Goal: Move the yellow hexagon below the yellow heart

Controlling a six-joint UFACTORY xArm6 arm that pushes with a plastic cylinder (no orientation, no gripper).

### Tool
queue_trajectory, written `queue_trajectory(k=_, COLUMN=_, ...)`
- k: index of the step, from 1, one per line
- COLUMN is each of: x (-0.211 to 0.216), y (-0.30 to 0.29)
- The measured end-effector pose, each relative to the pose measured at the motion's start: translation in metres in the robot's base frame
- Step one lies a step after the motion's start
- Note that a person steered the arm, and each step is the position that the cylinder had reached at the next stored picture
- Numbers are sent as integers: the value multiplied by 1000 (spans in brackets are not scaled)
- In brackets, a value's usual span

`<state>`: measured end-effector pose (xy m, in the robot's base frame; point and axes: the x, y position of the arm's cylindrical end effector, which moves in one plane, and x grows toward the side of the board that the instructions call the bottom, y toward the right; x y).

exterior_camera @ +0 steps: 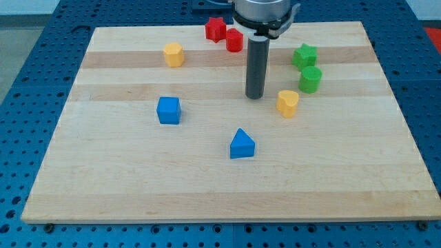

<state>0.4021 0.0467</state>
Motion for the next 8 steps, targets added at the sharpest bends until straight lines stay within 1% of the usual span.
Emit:
queue_trajectory(k=2, x=11, y=74)
queue_trajectory(k=3, x=14, y=79)
queue_trajectory(k=5, x=9, y=9)
queue_trajectory(k=6, x=-23, y=-32)
queue_trajectory(k=8, x=-119, y=-48)
